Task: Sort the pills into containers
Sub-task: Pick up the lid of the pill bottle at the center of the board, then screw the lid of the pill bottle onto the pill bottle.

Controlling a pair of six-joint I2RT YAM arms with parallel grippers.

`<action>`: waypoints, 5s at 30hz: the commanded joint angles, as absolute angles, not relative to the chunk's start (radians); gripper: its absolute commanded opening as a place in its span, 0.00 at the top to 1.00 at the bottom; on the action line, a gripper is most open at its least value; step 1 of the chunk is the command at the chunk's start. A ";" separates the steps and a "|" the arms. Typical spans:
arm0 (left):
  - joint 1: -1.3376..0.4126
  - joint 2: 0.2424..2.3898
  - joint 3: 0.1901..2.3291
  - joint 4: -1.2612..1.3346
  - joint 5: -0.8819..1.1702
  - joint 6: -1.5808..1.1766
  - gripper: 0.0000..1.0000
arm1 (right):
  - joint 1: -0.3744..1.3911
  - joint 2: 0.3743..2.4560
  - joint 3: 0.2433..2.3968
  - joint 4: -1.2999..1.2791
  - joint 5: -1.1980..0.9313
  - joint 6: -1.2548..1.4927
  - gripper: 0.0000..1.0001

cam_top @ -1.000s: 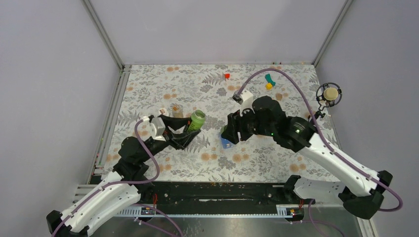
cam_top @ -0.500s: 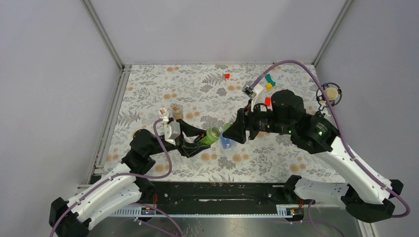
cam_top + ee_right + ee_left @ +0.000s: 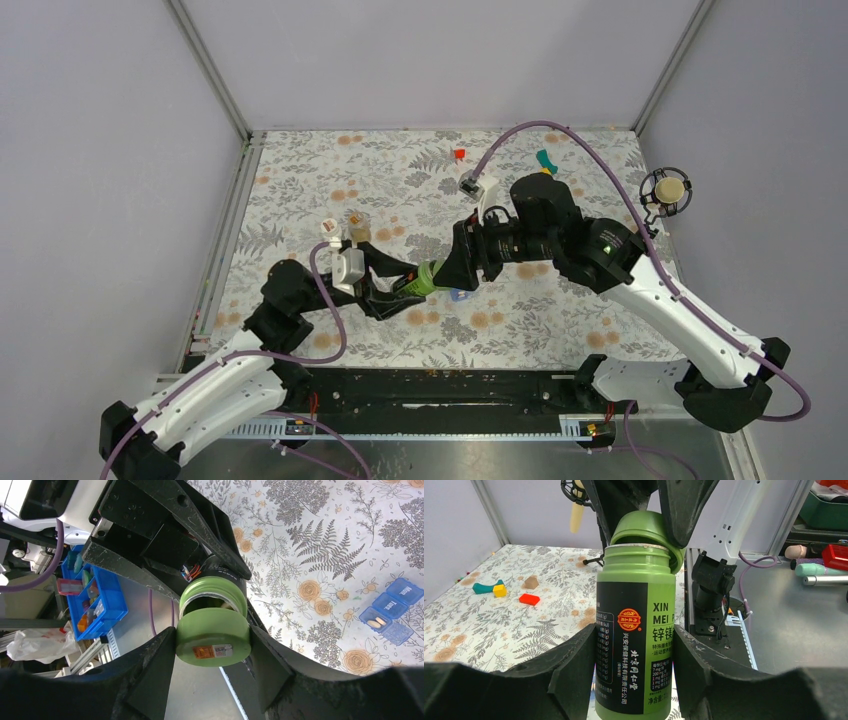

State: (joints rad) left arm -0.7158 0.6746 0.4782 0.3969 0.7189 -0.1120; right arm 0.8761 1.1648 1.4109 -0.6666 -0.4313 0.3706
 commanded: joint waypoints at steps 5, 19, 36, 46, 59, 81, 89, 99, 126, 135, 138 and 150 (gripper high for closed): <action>-0.713 0.695 0.554 0.436 0.749 -0.077 1.00 | 0.869 1.184 1.468 -0.634 -0.459 0.379 0.38; -0.713 0.737 0.553 0.459 0.697 -0.069 1.00 | 0.837 1.196 1.444 -0.550 -0.404 0.406 0.42; -0.713 0.745 0.552 0.440 0.694 -0.040 1.00 | 0.828 1.333 1.536 -0.717 -0.537 0.233 0.44; -0.712 0.741 0.541 0.403 0.624 -0.021 1.00 | 0.827 1.369 1.554 -0.746 -0.462 0.215 0.54; -0.701 0.731 0.529 0.368 0.527 -0.008 1.00 | 0.807 1.378 1.610 -0.857 -0.509 0.125 0.60; -0.695 0.748 0.555 0.295 0.637 0.071 1.00 | 0.802 1.432 1.709 -0.911 -0.523 0.121 0.60; -0.696 0.728 0.546 0.306 0.666 0.081 1.00 | 0.801 1.459 1.708 -0.925 -0.533 0.124 0.60; -0.696 0.724 0.543 0.308 0.674 0.089 1.00 | 0.800 1.486 1.702 -0.946 -0.545 0.115 0.60; -0.696 0.690 0.524 0.344 0.665 0.079 1.00 | 0.800 1.486 1.655 -0.878 -0.540 0.156 0.61; -0.696 0.692 0.529 0.338 0.711 0.085 1.00 | 0.801 1.504 1.658 -0.933 -0.589 0.119 0.61; -0.696 0.700 0.533 0.339 0.712 0.084 1.00 | 0.800 1.511 1.657 -0.936 -0.594 0.120 0.61; -0.696 0.755 0.568 0.316 0.724 0.107 1.00 | 0.802 1.524 1.613 -0.858 -0.490 0.228 0.63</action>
